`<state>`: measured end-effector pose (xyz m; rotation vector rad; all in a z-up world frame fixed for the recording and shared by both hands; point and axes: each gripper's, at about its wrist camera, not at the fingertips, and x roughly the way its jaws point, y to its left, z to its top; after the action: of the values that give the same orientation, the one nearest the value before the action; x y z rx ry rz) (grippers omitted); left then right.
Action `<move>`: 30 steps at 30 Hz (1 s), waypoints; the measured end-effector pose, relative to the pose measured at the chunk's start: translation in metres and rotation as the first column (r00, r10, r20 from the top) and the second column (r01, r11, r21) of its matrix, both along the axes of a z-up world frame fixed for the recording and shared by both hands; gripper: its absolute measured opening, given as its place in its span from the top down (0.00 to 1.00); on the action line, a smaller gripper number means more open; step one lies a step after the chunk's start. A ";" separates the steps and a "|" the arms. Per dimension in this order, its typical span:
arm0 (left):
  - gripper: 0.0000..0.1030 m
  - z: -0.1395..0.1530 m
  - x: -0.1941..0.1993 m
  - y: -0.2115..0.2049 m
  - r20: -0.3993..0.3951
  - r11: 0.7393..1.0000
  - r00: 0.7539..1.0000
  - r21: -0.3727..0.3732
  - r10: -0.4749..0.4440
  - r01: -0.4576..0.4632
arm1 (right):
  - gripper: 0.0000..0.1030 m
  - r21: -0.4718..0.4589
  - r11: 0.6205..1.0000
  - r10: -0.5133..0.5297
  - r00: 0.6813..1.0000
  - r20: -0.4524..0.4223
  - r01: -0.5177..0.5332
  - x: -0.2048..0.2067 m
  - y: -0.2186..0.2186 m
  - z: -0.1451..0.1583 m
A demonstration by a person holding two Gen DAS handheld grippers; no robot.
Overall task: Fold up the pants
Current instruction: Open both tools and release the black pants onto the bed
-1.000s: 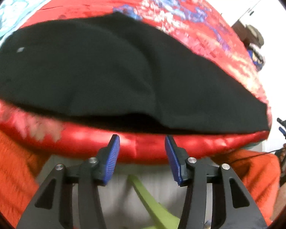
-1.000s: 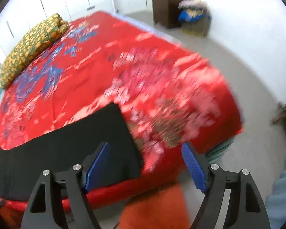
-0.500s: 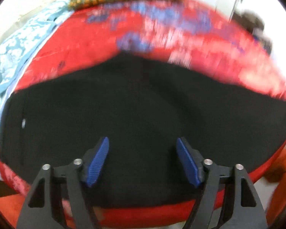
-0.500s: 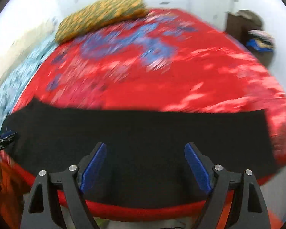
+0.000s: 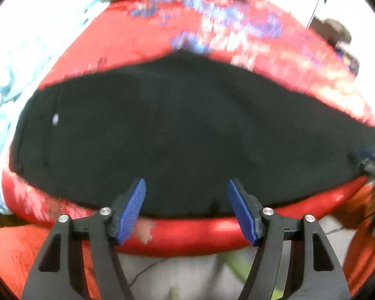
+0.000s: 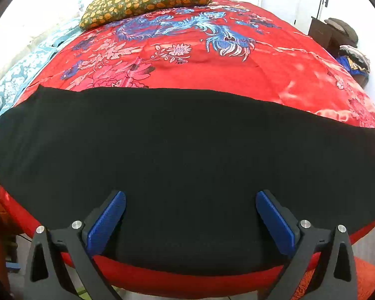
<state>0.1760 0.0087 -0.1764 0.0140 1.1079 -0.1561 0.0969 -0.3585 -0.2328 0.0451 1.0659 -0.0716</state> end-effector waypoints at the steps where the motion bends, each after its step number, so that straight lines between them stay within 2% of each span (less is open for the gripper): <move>1: 0.22 0.007 0.005 0.000 0.036 1.000 0.999 -0.009 -0.003 0.003 | 0.00 -0.001 1.000 0.001 1.000 0.006 -0.001 0.000 -0.001 0.000; 2: 0.13 0.012 0.012 -0.002 0.063 1.000 0.998 -0.008 -0.006 0.007 | 0.00 -0.004 1.000 0.001 1.000 0.012 -0.001 -0.001 0.000 -0.001; 3: 0.10 0.014 0.021 -0.002 0.081 1.000 0.997 0.000 -0.010 0.010 | 0.00 -0.009 1.000 0.002 1.000 0.018 -0.002 -0.002 0.000 -0.001; 5: 0.10 0.006 0.038 -0.002 0.077 0.999 0.997 0.022 -0.030 0.028 | 0.00 -0.012 1.000 0.006 1.000 0.022 -0.006 -0.003 0.000 0.000; 7: 0.11 -0.014 0.051 0.002 0.018 0.995 0.999 0.095 -0.026 0.024 | 0.00 -0.008 1.000 0.010 1.000 0.021 -0.010 -0.003 -0.001 0.000; 9: 0.16 -0.043 0.053 0.017 -0.078 0.982 0.996 0.190 0.033 -0.017 | 0.00 -0.007 1.000 0.012 1.000 0.021 -0.011 -0.003 -0.002 0.000; 10: 0.15 -0.048 0.049 0.025 -0.092 0.982 0.994 0.185 0.057 -0.040 | 0.00 -0.007 1.000 0.011 1.000 0.022 -0.011 -0.003 -0.001 0.000; 11: 0.15 -0.045 0.044 0.036 -0.070 0.989 0.994 0.127 0.080 -0.071 | 0.00 -0.008 1.000 0.011 1.000 0.023 -0.010 -0.003 -0.001 0.000; 12: 0.16 -0.039 0.042 0.043 -0.071 0.988 0.991 0.109 0.114 -0.106 | 0.00 -0.010 1.000 0.011 1.000 0.026 -0.011 -0.003 -0.001 -0.001; 14: 0.16 -0.030 0.044 0.051 -0.079 0.984 0.985 0.112 0.151 -0.142 | 0.00 -0.011 1.000 0.011 0.999 0.031 -0.010 -0.004 -0.001 -0.001; 16: 0.16 -0.019 0.046 0.060 -0.051 0.977 0.980 0.096 0.193 -0.188 | 0.00 -0.011 1.000 0.010 0.999 0.033 -0.010 -0.004 -0.001 -0.001; 18: 0.16 -0.010 0.051 0.074 -0.030 0.972 0.971 0.017 0.236 -0.236 | 0.00 -0.010 1.000 0.010 0.999 0.033 -0.009 -0.004 -0.001 -0.001; 21: 0.16 -0.003 0.068 0.075 -0.033 0.973 0.974 -0.055 0.223 -0.224 | 0.00 -0.010 1.000 0.010 0.999 0.033 -0.010 -0.004 -0.001 -0.001; 23: 0.16 0.001 0.078 0.063 -0.007 0.988 0.989 -0.033 0.150 -0.150 | 0.00 -0.010 1.000 0.011 0.999 0.034 -0.010 -0.004 -0.001 -0.001; 25: 0.15 -0.003 0.092 0.050 0.020 0.995 0.998 0.090 0.052 -0.054 | 0.00 -0.009 1.000 0.013 0.999 0.034 -0.013 -0.004 -0.001 -0.001; 26: 0.15 -0.012 0.101 0.050 0.017 0.981 0.999 0.185 0.048 -0.050 | 0.00 -0.008 1.000 0.014 0.999 0.034 -0.014 -0.004 -0.001 -0.001; 27: 0.15 -0.025 0.112 0.062 -0.013 0.964 0.995 0.250 0.099 -0.093 | 0.00 -0.009 1.000 0.016 0.999 0.034 -0.015 -0.004 -0.001 -0.001; 28: 0.17 -0.037 0.121 0.078 -0.050 0.959 0.987 0.247 0.156 -0.139 | 0.00 -0.010 1.000 0.017 0.999 0.035 -0.016 -0.004 -0.001 -0.001; 29: 0.20 -0.046 0.125 0.098 -0.072 0.964 0.976 0.189 0.204 -0.188 | 0.00 -0.010 1.000 0.017 0.999 0.036 -0.016 -0.004 -0.002 -0.001; 30: 0.25 -0.045 0.122 0.114 -0.044 0.971 0.975 0.109 0.220 -0.214 | 0.00 -0.009 1.000 0.018 0.999 0.036 -0.018 -0.004 -0.002 -0.001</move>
<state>0.2979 0.1230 -0.2219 -0.0189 1.1640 0.0979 0.0927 -0.3602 -0.2337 0.0290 1.0296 -0.0590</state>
